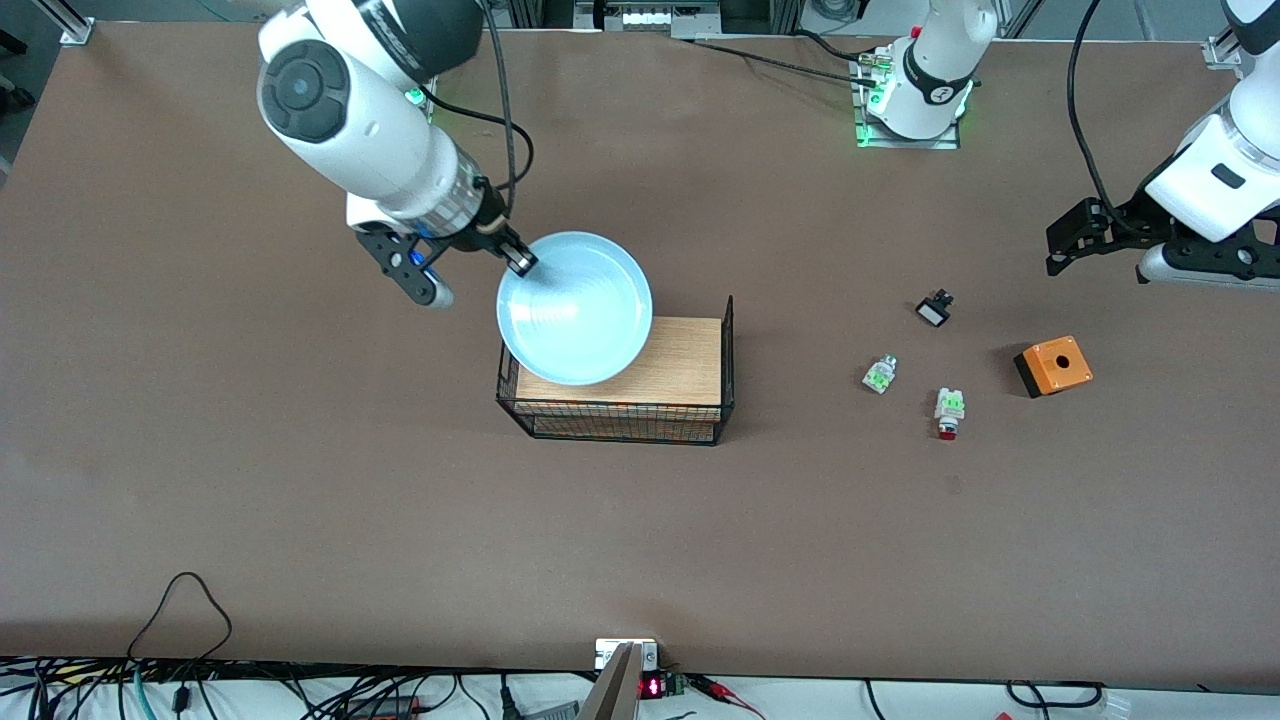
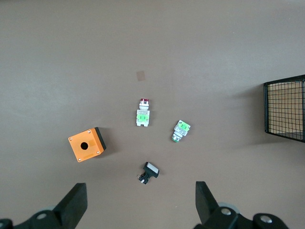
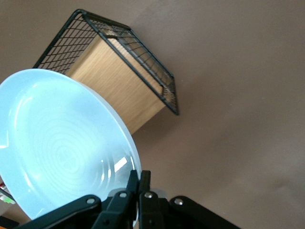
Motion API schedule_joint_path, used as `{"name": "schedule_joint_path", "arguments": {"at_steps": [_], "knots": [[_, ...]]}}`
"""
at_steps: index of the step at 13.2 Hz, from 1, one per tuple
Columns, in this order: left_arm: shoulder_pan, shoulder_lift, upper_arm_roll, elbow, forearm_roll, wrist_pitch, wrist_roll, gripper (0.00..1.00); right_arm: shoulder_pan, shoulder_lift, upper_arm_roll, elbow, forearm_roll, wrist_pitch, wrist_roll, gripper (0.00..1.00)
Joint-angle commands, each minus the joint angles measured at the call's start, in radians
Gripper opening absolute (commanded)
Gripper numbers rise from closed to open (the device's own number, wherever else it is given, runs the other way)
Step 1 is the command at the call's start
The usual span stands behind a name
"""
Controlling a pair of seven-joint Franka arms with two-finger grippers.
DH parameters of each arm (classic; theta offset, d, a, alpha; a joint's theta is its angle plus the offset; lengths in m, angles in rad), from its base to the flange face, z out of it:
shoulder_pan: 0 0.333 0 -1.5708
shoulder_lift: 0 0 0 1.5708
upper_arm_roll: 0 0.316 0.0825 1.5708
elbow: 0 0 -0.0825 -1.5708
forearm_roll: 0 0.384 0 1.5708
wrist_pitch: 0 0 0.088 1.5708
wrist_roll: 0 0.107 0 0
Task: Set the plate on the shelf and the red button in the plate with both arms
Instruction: 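Carry the plate with the right gripper onto the wooden block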
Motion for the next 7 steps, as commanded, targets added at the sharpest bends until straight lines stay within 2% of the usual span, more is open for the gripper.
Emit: {"name": "schedule_joint_path", "arguments": {"at_steps": [1, 7], "knots": [[-0.002, 0.008, -0.008, 0.013, -0.001, -0.003, 0.01, 1.0, 0.049, 0.069, -0.015, 0.045, 0.006, 0.041, 0.061, 0.0], [-0.007, 0.036, -0.011, 0.027, 0.001, 0.003, 0.016, 1.0, 0.071, 0.135, -0.022, 0.042, -0.002, 0.121, 0.077, 0.0]]}}
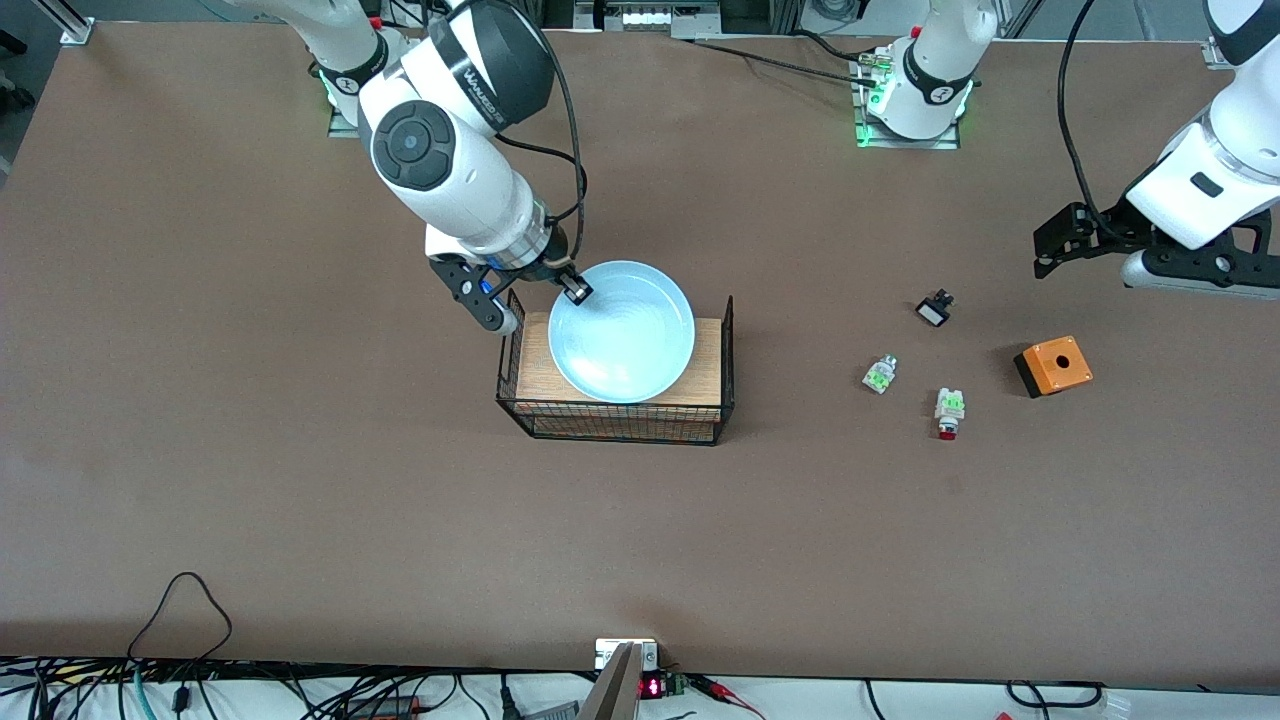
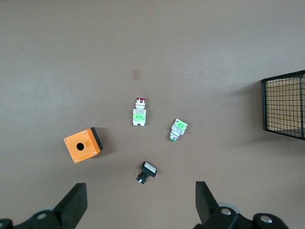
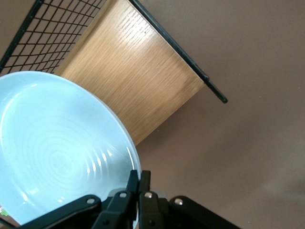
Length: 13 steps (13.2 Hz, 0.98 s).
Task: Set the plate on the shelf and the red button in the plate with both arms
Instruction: 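Carry the plate with the right gripper onto the wooden block, then open the right gripper and release the plate on the block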
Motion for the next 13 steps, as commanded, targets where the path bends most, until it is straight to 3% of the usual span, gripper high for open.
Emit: {"name": "schedule_joint_path", "arguments": {"at_steps": [1, 13], "knots": [[0.0, 0.028, -0.003, 0.033, 0.001, 0.001, 0.016, 1.0, 0.003, 0.034, -0.021, 0.021, -0.002, 0.028, 0.016, 0.0], [-0.003, 0.029, -0.088, 0.054, -0.001, -0.011, 0.016, 1.0, 0.003, 0.047, -0.025, -0.065, -0.01, 0.106, -0.011, 0.0]]}}
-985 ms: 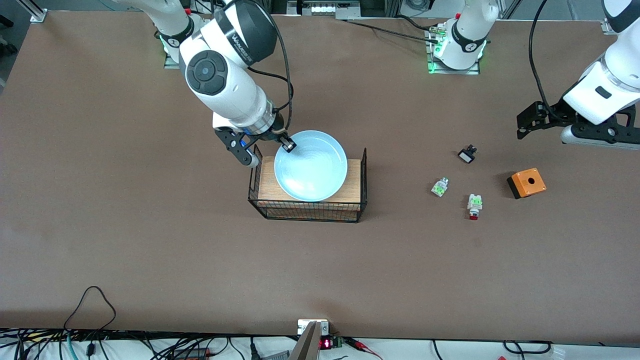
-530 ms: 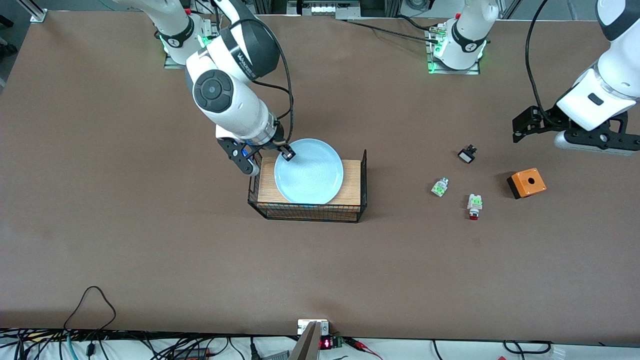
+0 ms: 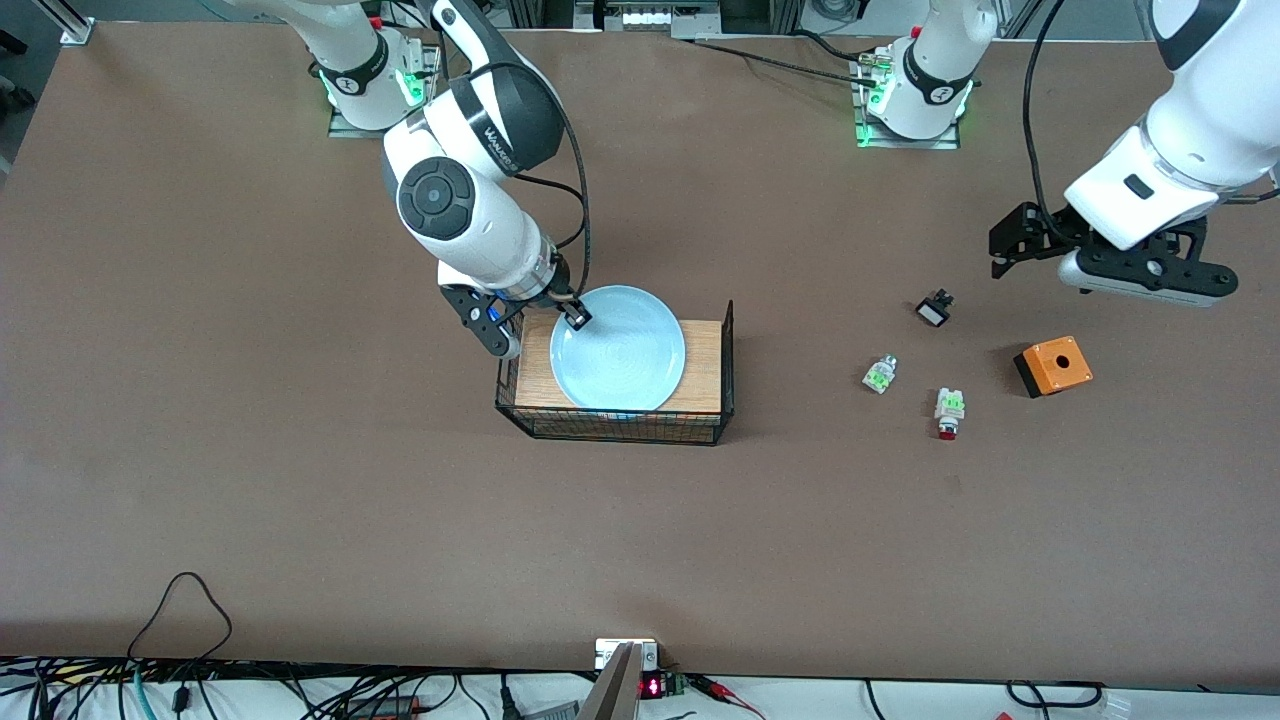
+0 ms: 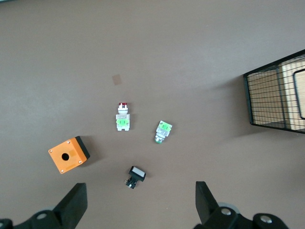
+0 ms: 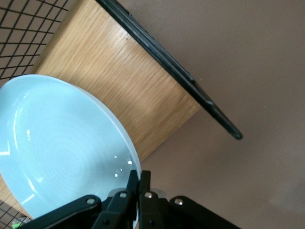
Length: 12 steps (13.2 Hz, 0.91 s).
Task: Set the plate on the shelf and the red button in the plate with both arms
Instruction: 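Open the right gripper and release the plate on the block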
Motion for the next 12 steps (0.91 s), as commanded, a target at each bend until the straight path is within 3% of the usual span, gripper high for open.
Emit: {"name": "schedule_joint_path", "arguments": {"at_steps": [1, 2, 9, 12], "knots": [[0.002, 0.016, -0.006, 0.038, 0.001, -0.02, 0.012, 1.0, 0.002, -0.012, -0.023, -0.015, -0.01, 0.03, -0.015, 0.34], [0.003, 0.017, -0.006, 0.038, -0.001, -0.019, 0.012, 1.0, 0.005, -0.018, -0.033, -0.015, -0.011, 0.027, -0.009, 0.99], [0.003, 0.016, -0.006, 0.038, -0.005, -0.031, 0.011, 1.0, -0.004, -0.117, -0.101, 0.017, -0.087, -0.092, -0.046, 1.0], [0.002, 0.029, -0.008, 0.036, -0.007, -0.054, 0.0, 1.0, -0.009, -0.15, -0.134, 0.126, -0.111, -0.253, -0.099, 1.0]]}}
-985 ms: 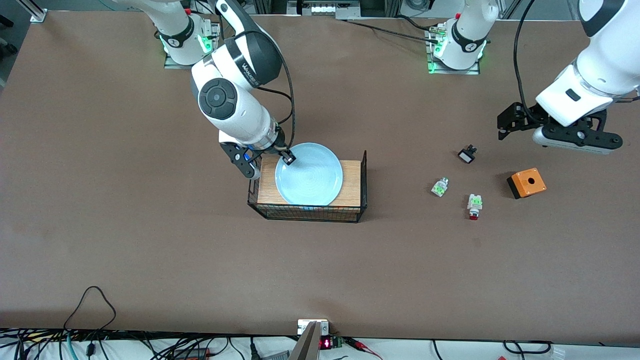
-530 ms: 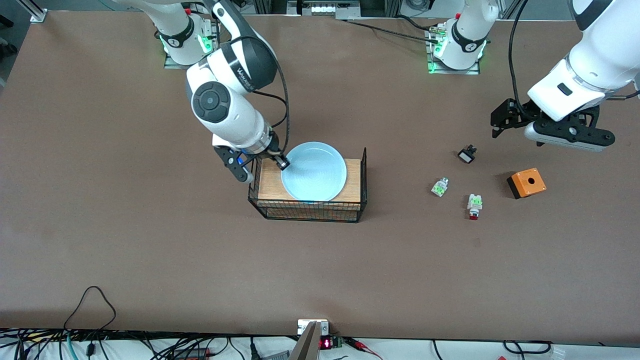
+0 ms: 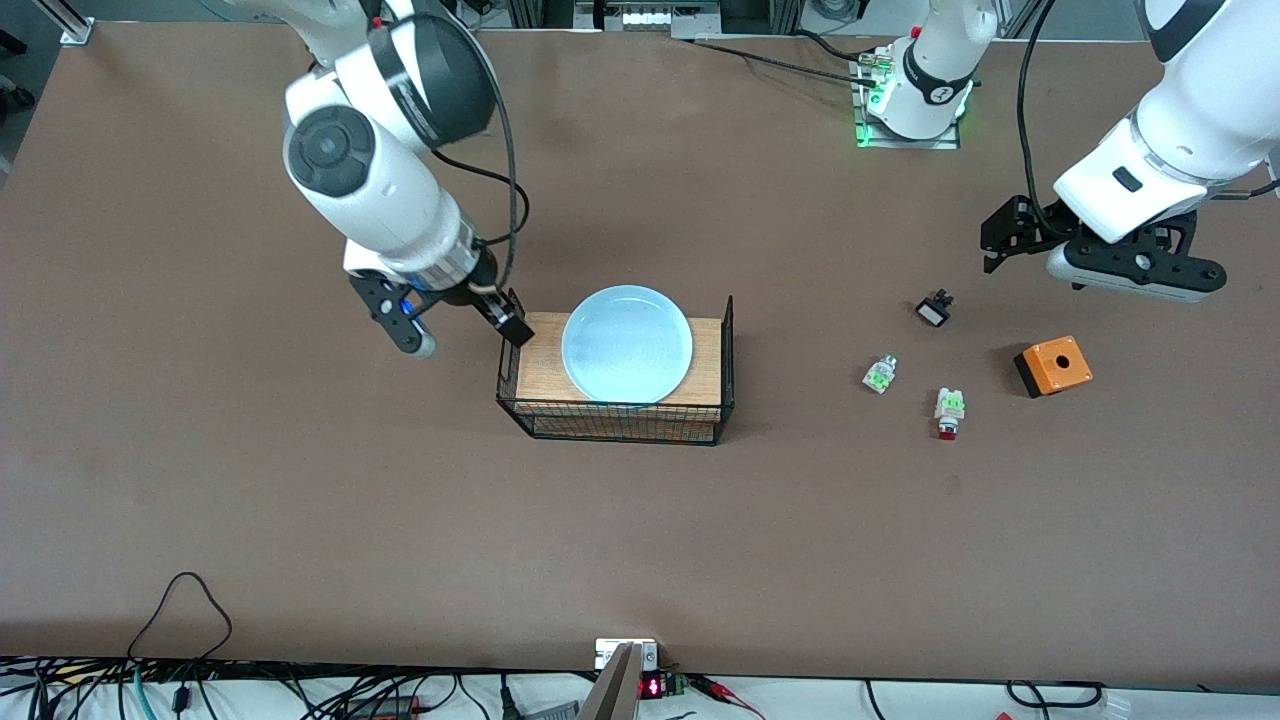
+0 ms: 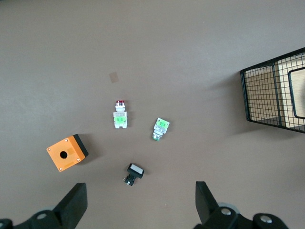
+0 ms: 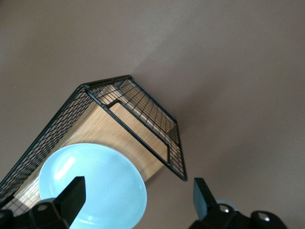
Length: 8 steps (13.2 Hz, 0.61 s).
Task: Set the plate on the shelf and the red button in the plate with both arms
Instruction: 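Open the right gripper and release the plate on the block, then withdraw the right gripper while the left gripper reaches the buttons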
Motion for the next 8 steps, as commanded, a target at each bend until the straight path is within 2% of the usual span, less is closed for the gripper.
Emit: {"name": "schedule_joint_path", "arguments": {"at_steps": [1, 3, 5, 8], "knots": [[0.001, 0.03, -0.004, 0.029, -0.007, -0.033, -0.002, 1.0, -0.005, -0.017, -0.038, 0.117, -0.014, -0.15, -0.063, 1.0], [0.006, 0.062, -0.002, 0.025, -0.007, -0.082, -0.001, 1.0, -0.005, -0.02, -0.125, 0.169, -0.014, -0.243, -0.225, 1.0], [0.012, 0.073, 0.001, 0.029, 0.001, -0.11, -0.001, 1.0, -0.031, -0.054, -0.199, 0.166, -0.018, -0.276, -0.482, 1.0], [0.014, 0.122, 0.006, 0.034, 0.002, -0.109, 0.001, 1.0, -0.164, -0.06, -0.227, 0.158, -0.035, -0.316, -0.827, 1.0]]}}
